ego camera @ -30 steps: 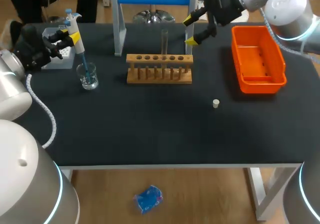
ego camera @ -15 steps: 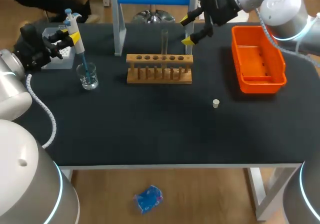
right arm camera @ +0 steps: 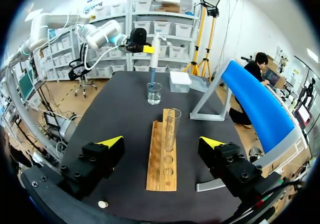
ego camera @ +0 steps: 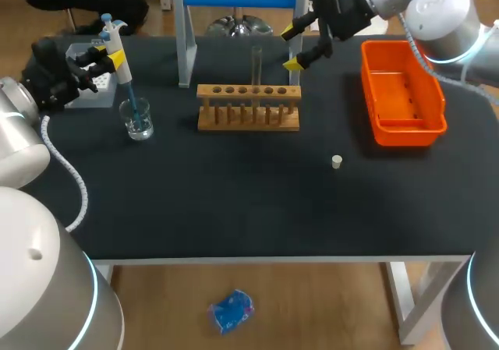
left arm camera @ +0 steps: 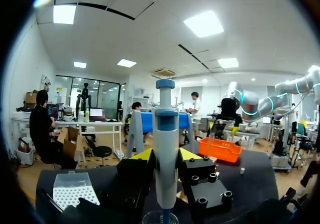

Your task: Invert the test tube, pick up the pipette, mount the tip to pipette, aspirate from beaker and dispense into the tube, eject the tip, return the pipette, and cap with the stopper.

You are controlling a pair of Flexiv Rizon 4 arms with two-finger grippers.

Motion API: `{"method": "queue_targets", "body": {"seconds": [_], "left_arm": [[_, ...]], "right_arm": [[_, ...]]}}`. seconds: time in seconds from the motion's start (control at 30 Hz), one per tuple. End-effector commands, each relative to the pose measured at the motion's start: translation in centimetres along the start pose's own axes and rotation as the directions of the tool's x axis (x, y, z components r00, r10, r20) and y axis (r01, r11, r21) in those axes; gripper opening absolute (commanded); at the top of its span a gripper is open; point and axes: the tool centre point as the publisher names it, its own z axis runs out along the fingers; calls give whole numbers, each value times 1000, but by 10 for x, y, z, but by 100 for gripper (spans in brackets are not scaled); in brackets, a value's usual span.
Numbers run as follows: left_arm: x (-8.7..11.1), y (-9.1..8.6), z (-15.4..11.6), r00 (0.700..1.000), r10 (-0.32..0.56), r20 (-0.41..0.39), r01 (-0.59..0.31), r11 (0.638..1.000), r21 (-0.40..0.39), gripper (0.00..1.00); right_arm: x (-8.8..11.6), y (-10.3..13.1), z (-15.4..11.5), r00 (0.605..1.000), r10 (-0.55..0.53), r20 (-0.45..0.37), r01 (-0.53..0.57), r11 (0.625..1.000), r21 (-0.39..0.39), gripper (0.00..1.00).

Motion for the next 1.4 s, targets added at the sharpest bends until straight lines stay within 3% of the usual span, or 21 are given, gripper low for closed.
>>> {"method": "queue_targets", "body": {"seconds": [0.03,0.53,1.07,1.4], "left_arm": [[1,1,2,1000,9,-4,-9,1000,10,0],[2,-2,2,1000,23,-12,-22,1000,4,0],[1,-29,1,997,69,-19,-69,998,-8,0],[4,-33,1,997,75,-22,-76,997,-6,0]], "right_arm": [[-1,0,0,1000,0,-1,0,1000,0,100],[-1,0,0,1000,0,-1,0,1000,0,100],[-1,0,0,1000,0,-1,0,1000,0,100],[-1,0,0,1000,0,-1,0,1000,0,100]]}}
